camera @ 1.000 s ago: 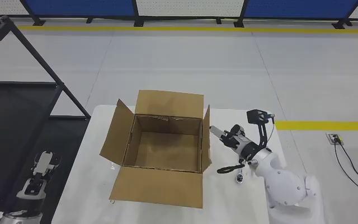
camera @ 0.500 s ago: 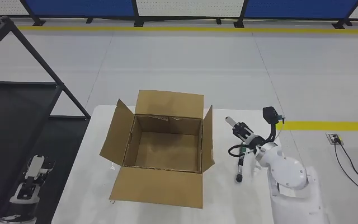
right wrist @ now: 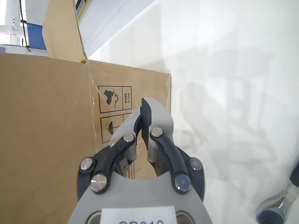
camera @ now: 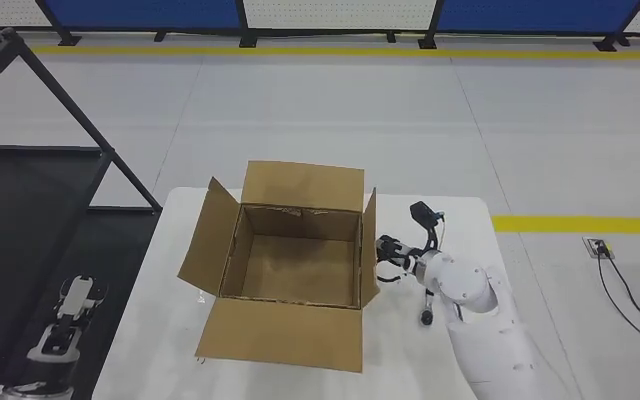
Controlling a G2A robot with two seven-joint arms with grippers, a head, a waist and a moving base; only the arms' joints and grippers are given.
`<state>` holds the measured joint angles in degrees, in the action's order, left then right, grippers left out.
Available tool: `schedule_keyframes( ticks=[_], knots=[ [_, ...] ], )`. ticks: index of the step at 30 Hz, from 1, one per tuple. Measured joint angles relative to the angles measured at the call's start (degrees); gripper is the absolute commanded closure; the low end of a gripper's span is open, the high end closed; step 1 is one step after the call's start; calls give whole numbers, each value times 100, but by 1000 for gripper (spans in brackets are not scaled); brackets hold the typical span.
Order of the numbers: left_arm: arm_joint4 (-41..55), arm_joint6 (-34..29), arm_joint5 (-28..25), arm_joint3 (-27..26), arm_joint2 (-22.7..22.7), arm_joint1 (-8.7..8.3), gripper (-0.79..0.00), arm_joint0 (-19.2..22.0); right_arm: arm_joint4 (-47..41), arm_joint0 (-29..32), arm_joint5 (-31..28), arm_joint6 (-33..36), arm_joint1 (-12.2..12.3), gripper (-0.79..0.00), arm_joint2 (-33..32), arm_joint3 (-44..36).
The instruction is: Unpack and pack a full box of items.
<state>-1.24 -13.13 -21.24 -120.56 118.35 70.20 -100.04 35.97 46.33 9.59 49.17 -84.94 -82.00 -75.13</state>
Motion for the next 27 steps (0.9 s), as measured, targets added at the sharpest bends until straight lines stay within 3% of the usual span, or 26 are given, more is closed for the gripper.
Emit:
schedule_keyframes(
  ticks=[18,23,24,27],
  knots=[
    [43,91,-28,-40,105,34,-785,-155,-350,-922,-444,-4,-25,0,605,1276],
    [45,57,-37,-42,99,38,-785,-149,-235,-941,-319,-195,13,-3,579,1184],
    [43,49,-42,-40,98,38,-785,-147,-63,-879,-226,-244,44,-74,548,1023],
    [25,25,-29,-32,96,39,-785,-133,445,-609,145,-173,135,-191,432,384]
  ],
)
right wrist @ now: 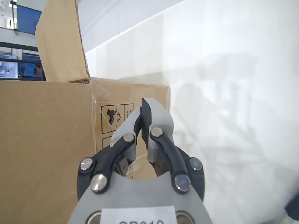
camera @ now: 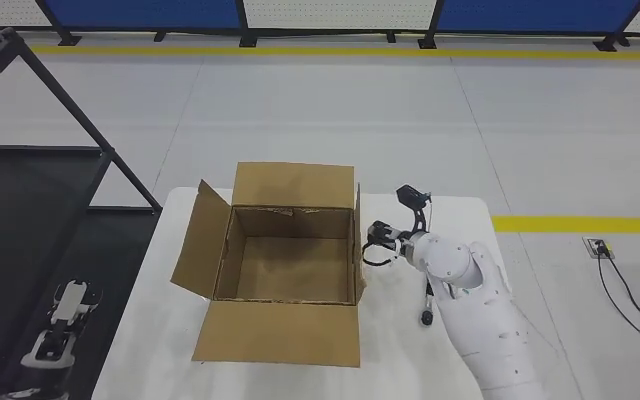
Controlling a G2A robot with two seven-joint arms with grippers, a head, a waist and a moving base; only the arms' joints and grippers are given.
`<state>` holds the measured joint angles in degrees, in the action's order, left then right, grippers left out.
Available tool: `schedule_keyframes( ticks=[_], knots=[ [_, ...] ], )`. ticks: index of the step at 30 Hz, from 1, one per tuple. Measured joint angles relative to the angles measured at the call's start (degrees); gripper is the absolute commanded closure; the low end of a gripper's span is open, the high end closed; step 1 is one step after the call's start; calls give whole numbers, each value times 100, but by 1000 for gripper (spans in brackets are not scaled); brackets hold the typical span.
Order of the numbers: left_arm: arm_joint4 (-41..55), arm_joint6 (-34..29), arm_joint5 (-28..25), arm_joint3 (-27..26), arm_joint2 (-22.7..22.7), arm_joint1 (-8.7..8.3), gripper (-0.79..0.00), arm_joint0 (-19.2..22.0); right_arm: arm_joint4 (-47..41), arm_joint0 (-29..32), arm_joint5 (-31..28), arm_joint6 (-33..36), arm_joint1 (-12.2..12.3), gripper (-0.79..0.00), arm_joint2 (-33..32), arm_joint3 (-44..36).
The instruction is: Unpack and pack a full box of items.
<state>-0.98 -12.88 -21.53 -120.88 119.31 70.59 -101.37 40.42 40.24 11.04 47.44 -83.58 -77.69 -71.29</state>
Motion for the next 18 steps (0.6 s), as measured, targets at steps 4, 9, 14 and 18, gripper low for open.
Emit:
schedule_keyframes(
  ticks=[4,9,14,18],
  knots=[
    [-17,-48,28,3,-36,-3,-785,52,774,466,616,381,126,-259,-174,-1009],
    [-53,-123,53,-2,-119,-9,-785,142,1480,1077,1223,796,246,-785,-446,-2118],
    [-102,-157,82,27,-193,-13,-785,217,1566,1428,1502,806,288,-785,-689,-2602],
    [-148,-203,107,-11,-297,-15,-785,264,1562,1413,1477,805,286,-785,-681,-2577]
  ],
)
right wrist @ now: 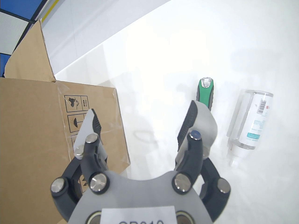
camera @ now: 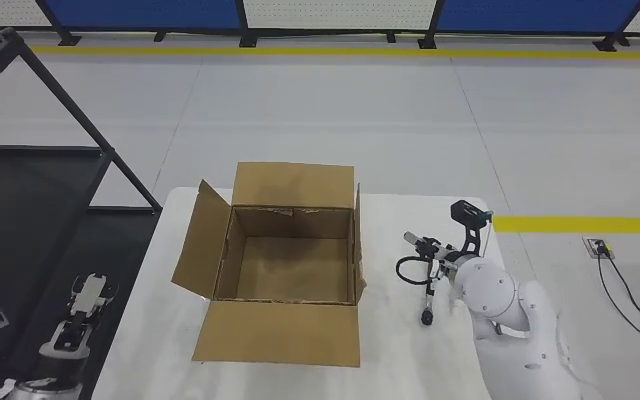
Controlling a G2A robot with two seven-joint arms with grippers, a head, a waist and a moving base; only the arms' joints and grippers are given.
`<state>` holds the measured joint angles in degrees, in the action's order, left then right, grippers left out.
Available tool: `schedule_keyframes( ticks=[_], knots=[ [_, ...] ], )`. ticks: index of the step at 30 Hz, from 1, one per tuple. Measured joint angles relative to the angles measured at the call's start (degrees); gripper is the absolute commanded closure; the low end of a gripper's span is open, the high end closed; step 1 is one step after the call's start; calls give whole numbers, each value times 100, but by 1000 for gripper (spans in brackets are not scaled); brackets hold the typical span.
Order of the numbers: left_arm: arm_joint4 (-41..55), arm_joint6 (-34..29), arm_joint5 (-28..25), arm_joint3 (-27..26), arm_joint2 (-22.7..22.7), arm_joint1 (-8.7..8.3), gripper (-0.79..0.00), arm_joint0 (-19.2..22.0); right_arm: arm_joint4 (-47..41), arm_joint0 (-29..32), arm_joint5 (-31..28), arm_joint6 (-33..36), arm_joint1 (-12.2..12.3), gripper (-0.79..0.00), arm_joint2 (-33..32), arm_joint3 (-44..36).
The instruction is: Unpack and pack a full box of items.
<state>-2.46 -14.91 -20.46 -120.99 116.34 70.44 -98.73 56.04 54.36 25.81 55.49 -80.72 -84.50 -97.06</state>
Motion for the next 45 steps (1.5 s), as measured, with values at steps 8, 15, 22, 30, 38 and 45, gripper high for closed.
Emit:
schedule_keyframes(
  ticks=[8,15,22,30,38,45],
  knots=[
    [-164,-50,6,-115,-238,2,-785,7,149,40,-100,-70,12,-785,76,77],
    [-125,93,-23,-65,-190,20,-785,-141,1309,-370,-231,1422,138,-785,239,711],
    [-125,80,-21,-91,-224,22,-785,-132,2015,-733,-333,2334,158,-456,596,1412],
    [-130,58,-35,-80,-235,19,-785,-101,2037,-911,-272,2339,128,-351,714,1847],
    [-102,69,-41,-58,-191,19,-785,-102,1965,-1039,-311,2318,122,-363,690,2179],
    [-94,70,-44,-61,-166,20,-785,-118,1841,-1170,-349,2229,108,-354,695,2527]
  ],
)
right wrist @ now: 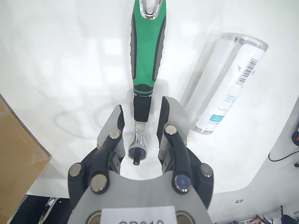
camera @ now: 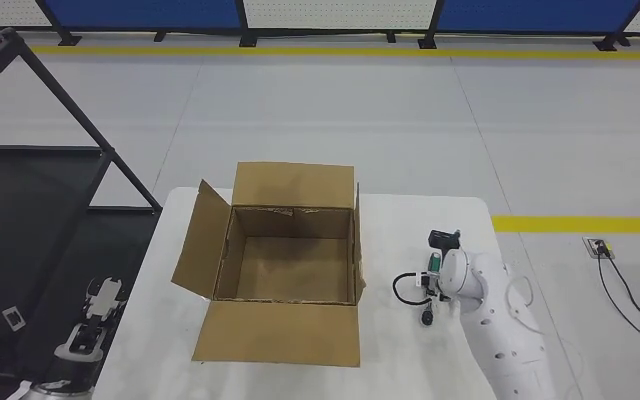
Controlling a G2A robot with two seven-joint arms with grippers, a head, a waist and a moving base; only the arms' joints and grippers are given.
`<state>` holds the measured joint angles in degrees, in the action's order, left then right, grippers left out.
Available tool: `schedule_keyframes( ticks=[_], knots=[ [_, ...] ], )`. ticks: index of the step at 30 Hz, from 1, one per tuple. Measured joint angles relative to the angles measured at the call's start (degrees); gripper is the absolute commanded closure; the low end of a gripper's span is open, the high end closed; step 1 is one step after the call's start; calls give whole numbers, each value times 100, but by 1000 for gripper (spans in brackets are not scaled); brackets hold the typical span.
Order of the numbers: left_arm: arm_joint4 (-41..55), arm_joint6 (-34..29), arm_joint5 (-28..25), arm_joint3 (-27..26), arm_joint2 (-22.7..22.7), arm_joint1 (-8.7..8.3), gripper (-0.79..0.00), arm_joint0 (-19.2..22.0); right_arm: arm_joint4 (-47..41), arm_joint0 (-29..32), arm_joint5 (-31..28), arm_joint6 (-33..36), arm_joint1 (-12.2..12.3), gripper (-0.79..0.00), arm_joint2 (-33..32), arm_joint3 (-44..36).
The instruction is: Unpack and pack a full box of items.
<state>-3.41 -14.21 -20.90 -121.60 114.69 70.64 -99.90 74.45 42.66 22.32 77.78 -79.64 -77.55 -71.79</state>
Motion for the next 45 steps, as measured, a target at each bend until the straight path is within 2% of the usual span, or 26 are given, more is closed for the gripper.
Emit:
schedule_keyframes(
  ticks=[8,11,14,15,16,22,26,31,36,42,45],
  knots=[
    [9,9,-2,-9,32,1,-785,-13,-120,-74,-12,-114,-17,-292,36,249],
    [3,7,-1,-14,42,1,-785,-14,-119,-106,-5,-130,-18,-191,48,325],
    [2,11,-9,-14,46,2,-785,-13,-107,-146,10,-130,-20,-126,63,411],
    [5,11,-9,-12,50,2,-785,-12,-108,-160,13,-130,-22,-43,70,441],
    [9,11,-8,-9,55,2,-785,-12,-112,-170,17,-129,-23,0,73,460],
    [43,28,-22,22,104,3,-785,-15,-167,-211,92,-220,-8,0,-35,341],
    [65,31,-30,23,122,4,-785,-16,-277,-100,204,-338,17,0,-227,-361],
    [92,36,-56,29,120,6,-785,-9,-396,150,823,-607,10,0,-431,-1869],
    [194,91,-134,89,162,15,-785,-66,-870,198,963,-883,-43,0,-321,-3232],
    [362,201,-227,218,265,35,-785,-196,-1712,-186,967,-1247,-141,0,26,-4149],
    [458,259,-285,275,328,47,-785,-267,-2022,-491,761,-1438,-199,0,425,-4215]
  ],
)
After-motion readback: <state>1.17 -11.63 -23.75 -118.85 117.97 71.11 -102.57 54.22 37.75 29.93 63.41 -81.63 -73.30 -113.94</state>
